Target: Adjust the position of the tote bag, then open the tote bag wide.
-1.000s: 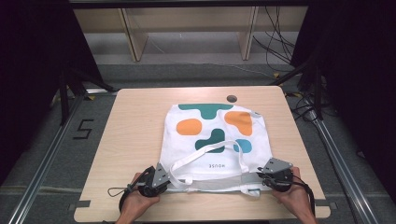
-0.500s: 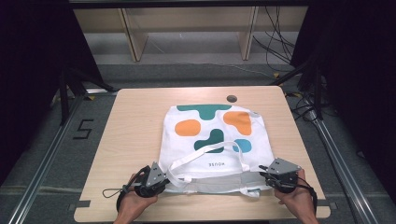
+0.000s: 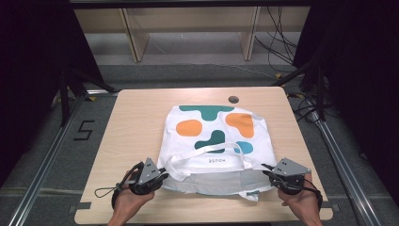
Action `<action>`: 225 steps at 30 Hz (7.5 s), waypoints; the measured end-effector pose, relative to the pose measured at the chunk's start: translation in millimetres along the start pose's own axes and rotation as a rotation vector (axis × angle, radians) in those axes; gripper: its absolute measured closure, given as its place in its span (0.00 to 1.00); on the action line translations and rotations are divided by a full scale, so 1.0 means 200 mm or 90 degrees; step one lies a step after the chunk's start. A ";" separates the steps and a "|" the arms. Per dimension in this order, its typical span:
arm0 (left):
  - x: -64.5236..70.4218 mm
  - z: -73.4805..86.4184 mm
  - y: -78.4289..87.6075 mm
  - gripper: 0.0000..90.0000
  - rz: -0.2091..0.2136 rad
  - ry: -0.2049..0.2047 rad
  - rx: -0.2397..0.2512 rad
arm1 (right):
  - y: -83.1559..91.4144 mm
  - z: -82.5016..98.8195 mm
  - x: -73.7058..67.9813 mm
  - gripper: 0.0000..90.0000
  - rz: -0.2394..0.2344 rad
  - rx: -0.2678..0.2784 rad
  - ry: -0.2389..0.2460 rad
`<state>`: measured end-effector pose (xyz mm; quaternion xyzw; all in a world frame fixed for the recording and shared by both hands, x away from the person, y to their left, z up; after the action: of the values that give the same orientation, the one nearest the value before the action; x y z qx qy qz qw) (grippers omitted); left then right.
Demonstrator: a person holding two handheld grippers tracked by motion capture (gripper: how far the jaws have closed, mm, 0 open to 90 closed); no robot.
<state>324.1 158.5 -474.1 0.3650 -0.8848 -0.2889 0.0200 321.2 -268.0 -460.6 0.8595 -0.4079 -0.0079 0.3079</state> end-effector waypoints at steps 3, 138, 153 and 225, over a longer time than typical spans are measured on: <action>-0.02 0.02 0.00 0.91 -0.004 0.010 -0.001 | 0.00 -0.01 -0.02 0.97 -0.003 -0.001 0.012; -0.39 -0.13 -0.17 0.92 0.015 0.150 0.091 | -0.15 -0.34 0.33 0.98 0.051 0.031 0.033; -0.32 0.04 -0.28 0.92 0.025 0.157 0.028 | -0.28 -0.16 0.27 0.97 -0.002 -0.050 0.024; -0.34 -0.32 -0.54 0.82 0.079 0.134 0.024 | -0.09 -0.29 0.00 0.91 -0.300 0.004 0.005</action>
<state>458.4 111.1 -465.9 0.3381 -0.9041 -0.2303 0.1233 349.9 -229.0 -422.9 0.9319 -0.1951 -0.0751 0.2964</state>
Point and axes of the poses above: each handheld gripper's, and its own axes: y roughly backward along the jaws, z roughly out of its underside, x roughly to its right, the point moved 1 cm from there along -y, roughly forward along the jaws, and after that the axes turned 4 degrees about x, right-handed, at the moved point
